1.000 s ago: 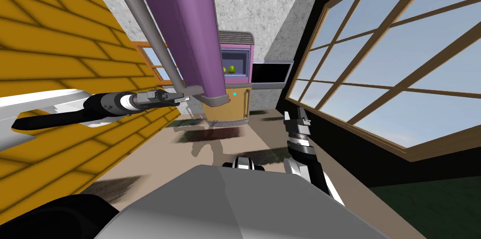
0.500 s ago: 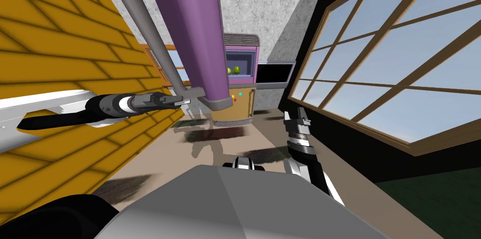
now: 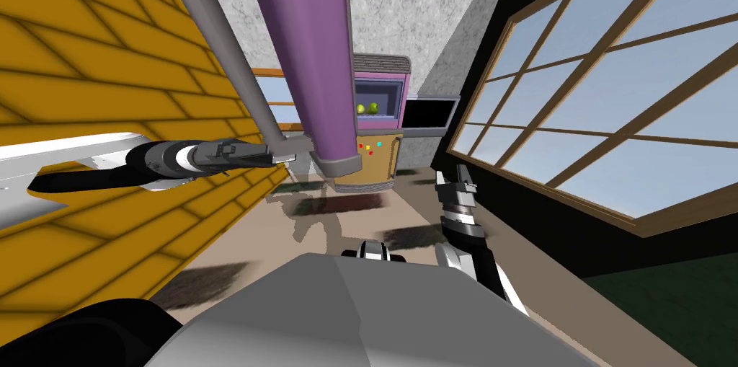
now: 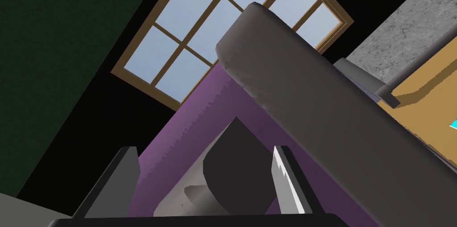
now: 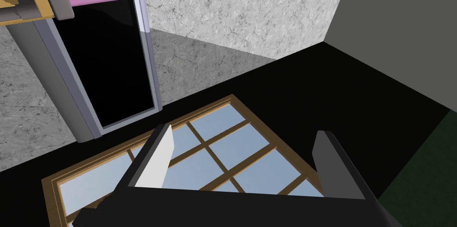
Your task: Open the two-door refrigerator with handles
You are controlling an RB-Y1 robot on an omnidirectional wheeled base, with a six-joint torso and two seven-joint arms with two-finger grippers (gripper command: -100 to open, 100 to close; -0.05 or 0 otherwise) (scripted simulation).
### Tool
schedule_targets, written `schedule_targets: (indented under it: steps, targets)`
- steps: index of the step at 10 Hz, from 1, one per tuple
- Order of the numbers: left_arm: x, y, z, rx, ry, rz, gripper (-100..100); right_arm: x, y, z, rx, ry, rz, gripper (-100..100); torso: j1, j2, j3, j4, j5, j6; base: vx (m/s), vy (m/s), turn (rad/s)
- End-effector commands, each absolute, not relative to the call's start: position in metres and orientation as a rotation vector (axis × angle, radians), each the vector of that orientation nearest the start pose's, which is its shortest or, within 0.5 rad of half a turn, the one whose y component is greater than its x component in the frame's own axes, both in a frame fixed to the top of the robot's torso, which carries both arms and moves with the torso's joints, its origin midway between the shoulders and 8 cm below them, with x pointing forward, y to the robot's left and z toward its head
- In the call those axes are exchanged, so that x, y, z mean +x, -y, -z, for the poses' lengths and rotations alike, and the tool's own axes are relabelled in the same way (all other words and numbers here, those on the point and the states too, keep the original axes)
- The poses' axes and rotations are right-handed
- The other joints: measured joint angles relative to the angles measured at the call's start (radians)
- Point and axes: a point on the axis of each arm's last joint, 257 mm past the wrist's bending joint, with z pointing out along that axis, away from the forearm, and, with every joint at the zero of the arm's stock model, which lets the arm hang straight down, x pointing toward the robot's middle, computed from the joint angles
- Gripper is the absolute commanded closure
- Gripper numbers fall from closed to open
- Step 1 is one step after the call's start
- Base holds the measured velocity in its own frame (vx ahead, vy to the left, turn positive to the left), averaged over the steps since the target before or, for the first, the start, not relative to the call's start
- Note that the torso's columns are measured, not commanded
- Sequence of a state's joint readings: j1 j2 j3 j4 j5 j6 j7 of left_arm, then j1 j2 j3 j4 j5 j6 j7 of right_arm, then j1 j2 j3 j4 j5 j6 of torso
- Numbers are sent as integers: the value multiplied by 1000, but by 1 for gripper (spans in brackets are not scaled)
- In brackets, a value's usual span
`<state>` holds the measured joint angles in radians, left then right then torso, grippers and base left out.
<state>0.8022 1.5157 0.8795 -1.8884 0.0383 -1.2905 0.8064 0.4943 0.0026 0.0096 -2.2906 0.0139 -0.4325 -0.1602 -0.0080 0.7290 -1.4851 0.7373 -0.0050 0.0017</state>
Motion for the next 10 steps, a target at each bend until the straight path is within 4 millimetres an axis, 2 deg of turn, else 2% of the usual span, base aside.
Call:
schedule_targets:
  steps: [1, 5, 8, 9, 10]
  targets:
    - [271, -257, -148, 585, -1737, 1519, -100, 354, 276, -18, 759, -606, -1440, 0, -5, 0, 2, -2, 0, -1, 57, -35, 124]
    - [271, -247, -170, 603, -1734, 1535, -100, 354, 276, -18, 759, -606, -1440, 0, 4, 14, 4, 12, -5, 0, 9, -16, 46]
    - [271, -247, -170, 603, -1734, 1535, -100, 354, 276, -18, 759, -606, -1440, 0, 0, 12, 1, 14, -8, 1, -2, 9, 4]
    - [266, -242, -152, 602, -1786, 1562, -100, 354, 276, -18, 759, -606, -1440, 0, -2, 12, 1, 14, -9, 0, 1, 8, 8]
    - [266, -243, -150, 597, -1794, 1565, 0, 354, 276, -18, 759, -606, -1440, 0, -3, 13, 5, 9, -5, 0, -1, 6, 2]
